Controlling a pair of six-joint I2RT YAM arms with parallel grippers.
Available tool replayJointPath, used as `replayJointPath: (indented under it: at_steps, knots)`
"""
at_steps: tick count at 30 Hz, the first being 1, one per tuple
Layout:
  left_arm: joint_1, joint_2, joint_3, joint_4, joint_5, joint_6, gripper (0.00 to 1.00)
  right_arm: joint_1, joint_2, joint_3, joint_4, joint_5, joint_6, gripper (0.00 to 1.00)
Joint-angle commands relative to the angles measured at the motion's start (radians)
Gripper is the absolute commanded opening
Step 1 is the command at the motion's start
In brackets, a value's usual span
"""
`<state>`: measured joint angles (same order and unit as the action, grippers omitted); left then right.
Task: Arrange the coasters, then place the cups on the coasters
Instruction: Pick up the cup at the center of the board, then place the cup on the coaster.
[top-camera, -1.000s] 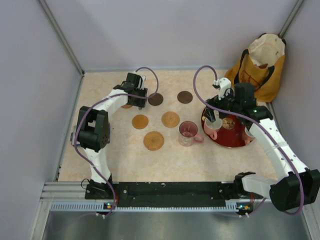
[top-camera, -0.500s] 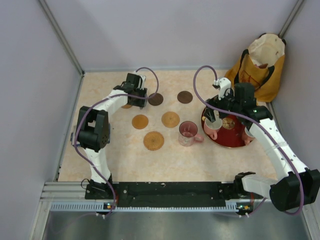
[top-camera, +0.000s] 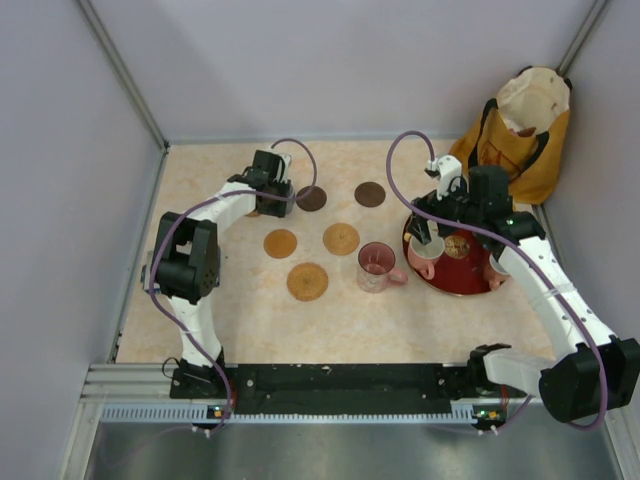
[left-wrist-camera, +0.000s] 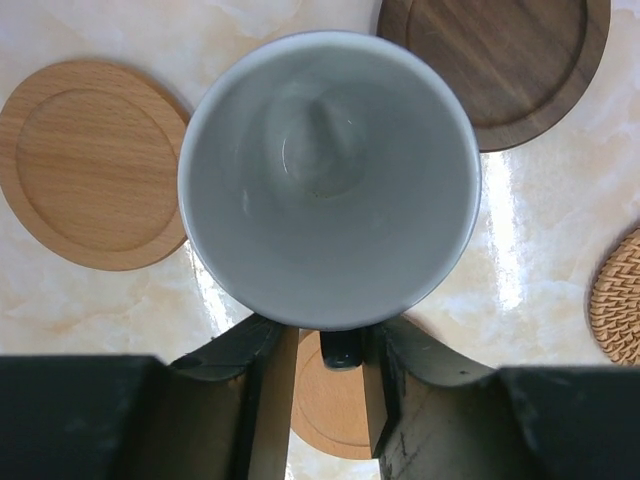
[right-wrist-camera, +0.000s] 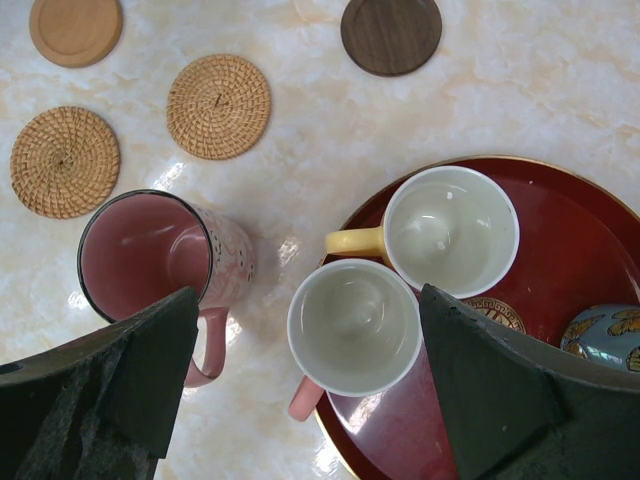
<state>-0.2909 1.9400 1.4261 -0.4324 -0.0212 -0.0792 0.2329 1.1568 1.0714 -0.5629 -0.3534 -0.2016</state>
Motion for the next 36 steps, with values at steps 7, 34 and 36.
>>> replayJointPath:
  at_steps: [7,34,36]
  knots:
    - [-0.005,-0.041,-0.029,0.063,-0.02,-0.005,0.07,-0.004,0.004,-0.004,0.038,-0.006,-0.013,0.9]
    - [0.174,-0.201,0.023,0.087,-0.016,-0.008,0.0,-0.003,0.007,-0.007,0.038,-0.007,-0.021,0.9]
    - [0.194,-0.19,0.019,0.086,0.0,-0.014,0.0,-0.003,0.009,-0.008,0.04,-0.007,-0.019,0.9]
